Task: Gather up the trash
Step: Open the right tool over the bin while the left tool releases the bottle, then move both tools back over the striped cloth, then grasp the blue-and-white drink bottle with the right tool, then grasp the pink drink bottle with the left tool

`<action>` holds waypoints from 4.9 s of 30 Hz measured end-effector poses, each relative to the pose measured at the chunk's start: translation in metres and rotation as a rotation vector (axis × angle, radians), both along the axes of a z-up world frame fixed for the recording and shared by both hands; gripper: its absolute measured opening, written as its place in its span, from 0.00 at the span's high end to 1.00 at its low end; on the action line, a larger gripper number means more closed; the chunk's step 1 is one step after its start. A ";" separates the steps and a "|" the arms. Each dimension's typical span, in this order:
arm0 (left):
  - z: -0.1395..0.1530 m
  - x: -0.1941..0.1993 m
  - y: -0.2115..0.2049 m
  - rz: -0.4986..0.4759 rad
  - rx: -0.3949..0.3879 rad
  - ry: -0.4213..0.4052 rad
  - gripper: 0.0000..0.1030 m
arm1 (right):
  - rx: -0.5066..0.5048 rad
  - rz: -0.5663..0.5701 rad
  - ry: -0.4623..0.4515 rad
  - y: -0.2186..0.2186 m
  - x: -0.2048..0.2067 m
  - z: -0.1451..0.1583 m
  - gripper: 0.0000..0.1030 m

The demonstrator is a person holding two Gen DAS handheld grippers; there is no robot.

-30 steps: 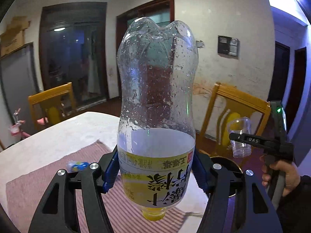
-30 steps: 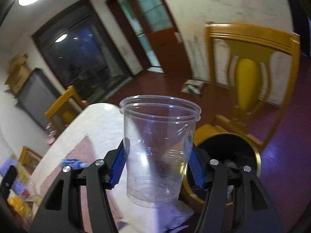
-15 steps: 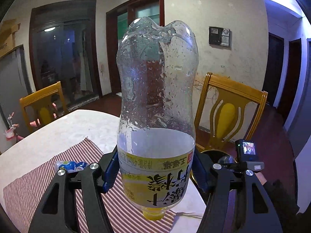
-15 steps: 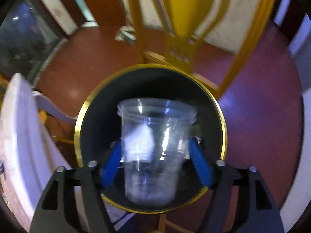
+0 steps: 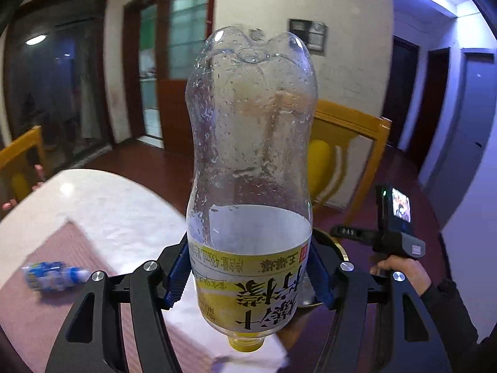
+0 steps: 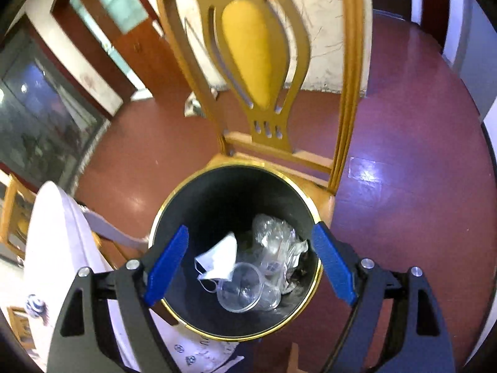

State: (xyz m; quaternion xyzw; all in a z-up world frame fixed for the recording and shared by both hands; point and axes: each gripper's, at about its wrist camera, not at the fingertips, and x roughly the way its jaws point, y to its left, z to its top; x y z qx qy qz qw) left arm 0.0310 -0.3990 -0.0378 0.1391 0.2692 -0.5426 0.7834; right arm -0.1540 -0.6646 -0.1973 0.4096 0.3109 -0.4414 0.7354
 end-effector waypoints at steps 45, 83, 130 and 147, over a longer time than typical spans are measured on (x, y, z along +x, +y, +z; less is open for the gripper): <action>-0.158 -0.017 -0.169 -0.057 0.312 0.183 0.06 | -0.135 -0.020 -0.167 0.042 -0.042 0.064 0.20; 0.082 0.036 0.322 0.967 -0.121 -0.241 0.06 | -0.423 0.876 -0.486 0.353 0.197 0.203 0.20; 0.002 0.104 0.368 1.146 0.087 -0.007 0.06 | -0.315 1.750 0.362 0.385 0.448 0.032 0.49; -0.080 0.117 0.358 1.380 0.265 0.391 0.06 | -0.165 1.492 -0.147 0.357 0.291 0.141 0.49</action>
